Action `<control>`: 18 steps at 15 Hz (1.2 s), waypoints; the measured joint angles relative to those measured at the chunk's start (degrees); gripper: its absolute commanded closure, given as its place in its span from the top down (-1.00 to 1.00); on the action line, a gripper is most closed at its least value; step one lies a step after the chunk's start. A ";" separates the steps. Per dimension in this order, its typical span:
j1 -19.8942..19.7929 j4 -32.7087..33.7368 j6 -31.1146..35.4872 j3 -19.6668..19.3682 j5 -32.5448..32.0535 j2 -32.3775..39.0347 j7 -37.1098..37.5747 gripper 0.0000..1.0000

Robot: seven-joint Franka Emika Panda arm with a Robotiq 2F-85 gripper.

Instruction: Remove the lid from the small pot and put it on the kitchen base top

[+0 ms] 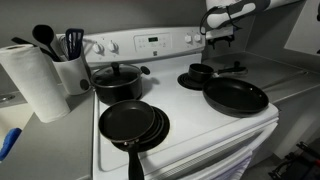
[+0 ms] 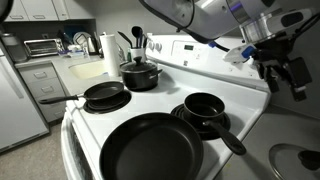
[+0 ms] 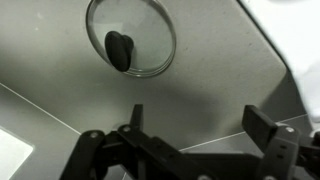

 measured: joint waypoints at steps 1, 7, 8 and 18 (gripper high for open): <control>-0.01 -0.02 0.01 0.76 1.33 -0.36 -1.53 1.00; 0.84 -0.70 0.07 4.83 6.05 -2.30 -9.14 1.00; 1.14 -1.08 0.03 5.62 6.84 -2.92 -10.81 1.00; 2.95 -5.85 -0.68 9.37 10.83 -11.55 -25.52 1.00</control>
